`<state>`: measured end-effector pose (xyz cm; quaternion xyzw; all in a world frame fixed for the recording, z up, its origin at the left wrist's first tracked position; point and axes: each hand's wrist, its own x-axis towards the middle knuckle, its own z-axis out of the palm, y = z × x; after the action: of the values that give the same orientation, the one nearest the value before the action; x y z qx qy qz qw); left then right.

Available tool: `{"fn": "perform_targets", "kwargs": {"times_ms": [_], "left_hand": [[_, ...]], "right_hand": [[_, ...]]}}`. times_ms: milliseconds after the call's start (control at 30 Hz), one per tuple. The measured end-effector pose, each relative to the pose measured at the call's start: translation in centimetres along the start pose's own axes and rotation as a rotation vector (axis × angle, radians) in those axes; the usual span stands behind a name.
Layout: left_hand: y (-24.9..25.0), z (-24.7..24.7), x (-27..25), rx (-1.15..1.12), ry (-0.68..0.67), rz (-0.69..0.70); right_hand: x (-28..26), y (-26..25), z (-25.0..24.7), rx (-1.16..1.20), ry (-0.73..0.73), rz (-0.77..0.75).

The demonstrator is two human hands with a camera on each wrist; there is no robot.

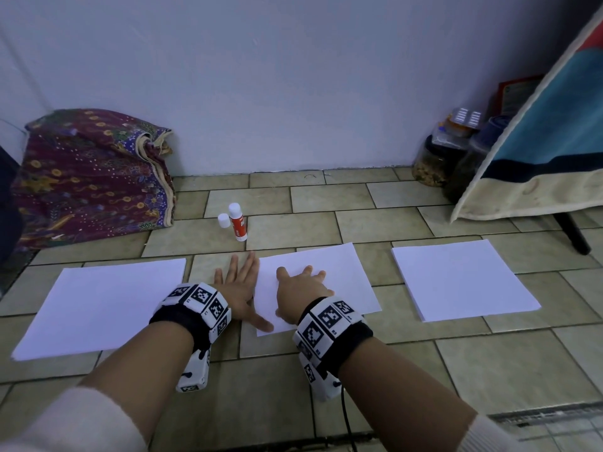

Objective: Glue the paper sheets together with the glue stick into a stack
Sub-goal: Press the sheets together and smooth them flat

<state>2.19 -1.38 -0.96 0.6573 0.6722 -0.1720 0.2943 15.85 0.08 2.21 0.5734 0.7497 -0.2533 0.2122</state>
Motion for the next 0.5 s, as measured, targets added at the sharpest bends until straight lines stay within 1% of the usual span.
{"fn": "perform_targets", "kwargs": {"times_ms": [100,133,200,233,300,367,500], "left_hand": [[0.2,0.0,-0.1,0.037,0.001,-0.020],[0.2,0.0,0.0,0.044,0.003,-0.029],[0.3,0.0,0.1,0.069,0.009,-0.041],[0.4,0.0,0.2,0.081,0.010,-0.044],[0.5,0.0,0.1,0.092,0.012,-0.052],[0.5,0.0,0.1,0.084,0.018,-0.060],[0.5,-0.1,0.1,0.082,0.005,-0.065]], "right_hand": [[-0.2,-0.5,0.2,-0.138,0.114,-0.018],[-0.1,-0.6,0.4,-0.161,0.158,-0.056],[0.3,-0.7,0.6,-0.181,0.203,-0.188],[0.5,-0.7,0.7,-0.182,0.188,-0.252],[1.0,-0.5,0.7,-0.159,0.092,-0.297],[1.6,0.4,0.6,-0.145,0.017,-0.287],[1.8,2.6,0.0,-0.089,0.010,-0.235]]}}
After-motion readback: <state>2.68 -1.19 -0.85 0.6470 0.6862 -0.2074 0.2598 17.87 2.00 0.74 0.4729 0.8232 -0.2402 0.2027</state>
